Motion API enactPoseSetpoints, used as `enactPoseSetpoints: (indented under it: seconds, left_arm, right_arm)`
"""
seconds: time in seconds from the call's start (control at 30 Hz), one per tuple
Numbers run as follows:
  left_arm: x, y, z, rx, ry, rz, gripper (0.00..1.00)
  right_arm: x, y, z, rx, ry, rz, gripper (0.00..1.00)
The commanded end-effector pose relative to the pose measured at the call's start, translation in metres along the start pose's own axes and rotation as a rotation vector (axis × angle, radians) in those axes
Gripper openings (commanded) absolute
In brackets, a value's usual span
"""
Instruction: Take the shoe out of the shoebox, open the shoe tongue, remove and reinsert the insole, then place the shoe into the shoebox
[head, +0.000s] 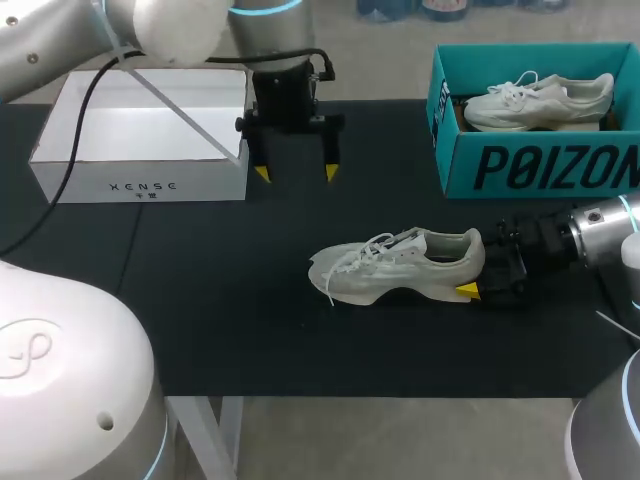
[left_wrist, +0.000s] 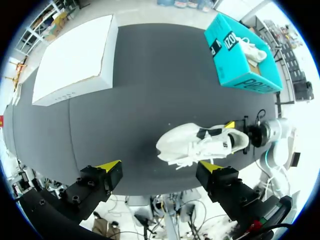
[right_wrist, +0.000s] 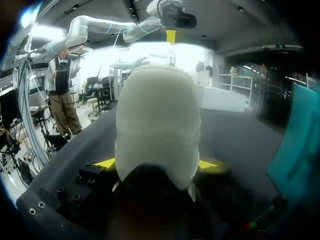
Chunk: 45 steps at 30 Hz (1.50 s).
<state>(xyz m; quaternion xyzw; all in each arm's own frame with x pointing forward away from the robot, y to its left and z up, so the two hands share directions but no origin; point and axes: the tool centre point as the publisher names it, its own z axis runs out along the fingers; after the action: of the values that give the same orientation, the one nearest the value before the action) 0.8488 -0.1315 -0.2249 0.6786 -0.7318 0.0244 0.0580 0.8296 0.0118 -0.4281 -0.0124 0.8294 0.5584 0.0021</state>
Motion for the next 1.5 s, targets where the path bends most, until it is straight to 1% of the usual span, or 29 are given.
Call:
enactPoseSetpoints:
  seconds: [0.03,0.5,0.57,0.6,0.83,0.97,1.1,1.37,1.43,1.5]
  left_arm:
    - [-0.001,0.002,0.001,0.005,0.003,0.0,1.0]
    - [-0.001,0.002,0.001,0.005,0.003,0.0,1.0]
    - [0.013,0.009,0.004,0.018,0.013,0.047,1.0]
    - [0.02,0.011,0.007,0.022,-0.033,0.04,1.0]
    - [0.061,0.023,0.025,0.074,-0.076,0.085,1.0]
    - [0.083,0.025,0.037,0.079,-0.055,0.105,1.0]
    - [0.101,0.023,0.05,0.085,-0.047,0.118,1.0]
    - [0.132,0.013,0.078,0.075,-0.046,0.151,1.0]
    - [0.142,0.01,0.083,0.056,-0.05,0.167,1.0]
    - [0.149,0.009,0.085,0.057,-0.058,0.176,1.0]
  right_arm:
    - [0.001,-0.001,0.003,0.003,-0.002,0.0,0.0]
    - [0.001,-0.001,0.003,0.003,-0.002,0.0,0.0]
    - [0.001,-0.001,0.003,0.003,-0.002,0.0,0.0]
    - [0.001,-0.001,0.003,0.003,-0.002,0.0,0.0]
    - [0.001,-0.001,0.003,0.003,-0.002,0.0,0.0]
    - [0.001,-0.001,0.003,0.003,-0.002,0.0,0.0]
    - [0.001,-0.001,0.003,0.003,-0.002,0.0,0.0]
    - [0.001,-0.001,0.003,0.003,-0.002,0.0,0.0]
    - [0.001,-0.001,0.003,0.003,-0.002,0.0,0.0]
    - [0.001,-0.001,0.003,0.003,-0.002,0.0,0.0]
